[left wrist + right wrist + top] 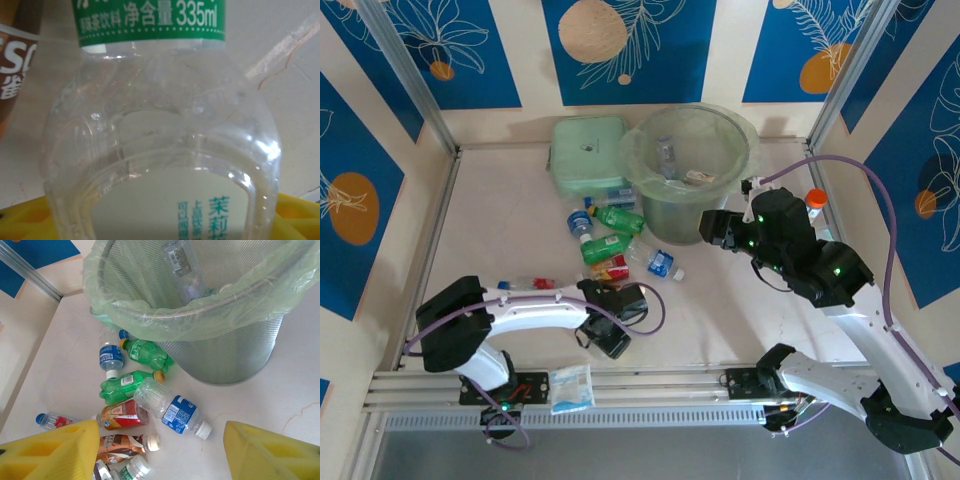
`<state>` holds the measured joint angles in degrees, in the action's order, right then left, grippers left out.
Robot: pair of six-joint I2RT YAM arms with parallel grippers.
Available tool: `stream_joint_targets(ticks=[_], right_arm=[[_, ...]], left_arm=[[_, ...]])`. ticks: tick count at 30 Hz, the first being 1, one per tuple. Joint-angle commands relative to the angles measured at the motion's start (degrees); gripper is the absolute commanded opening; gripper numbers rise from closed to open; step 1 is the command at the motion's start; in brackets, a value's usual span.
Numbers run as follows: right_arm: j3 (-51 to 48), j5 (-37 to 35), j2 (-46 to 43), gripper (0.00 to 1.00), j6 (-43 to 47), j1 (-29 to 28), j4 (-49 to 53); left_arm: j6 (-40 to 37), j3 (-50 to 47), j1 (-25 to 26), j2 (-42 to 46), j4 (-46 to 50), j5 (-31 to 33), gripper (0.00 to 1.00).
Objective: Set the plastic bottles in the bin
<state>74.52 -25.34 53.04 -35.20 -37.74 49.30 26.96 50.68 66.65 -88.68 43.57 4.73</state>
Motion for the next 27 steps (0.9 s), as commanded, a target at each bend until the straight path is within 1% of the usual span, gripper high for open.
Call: stream_joint_targets(ticks=[1,6,11,17,22,27], right_arm=[[0.1,0.0,-0.6,0.67,-0.3,0.5,-0.3],[0.4,0.0,-0.8,0.67,-0.3,0.7,0.0],[-0.1,0.1,-1.2,0.67,-0.4,1.3,-0.2],[-1.5,-0.1,-3.0,0.66,-0.8,1.9,-0.8],[-2.0,-2.2,-6.1,0.65,-1.3,3.1,-0.5],[-1.6,-2.5,-7.7,0.64,-1.4,5.8,1.1]], left_arm=[[0.2,1.1,0.5,1.1,1.9,1.5,0.68],[-0.6,2.9,0.8,2.1,4.0,2.0,0.64],[-1.7,4.8,1.1,4.7,5.1,1.4,0.62],[-2.1,7.5,2.0,8.1,6.5,2.6,0.58],[-4.2,8.1,2.9,13.9,4.5,1.2,0.57],[-4.8,10.5,2.9,18.8,4.3,3.0,0.57]])
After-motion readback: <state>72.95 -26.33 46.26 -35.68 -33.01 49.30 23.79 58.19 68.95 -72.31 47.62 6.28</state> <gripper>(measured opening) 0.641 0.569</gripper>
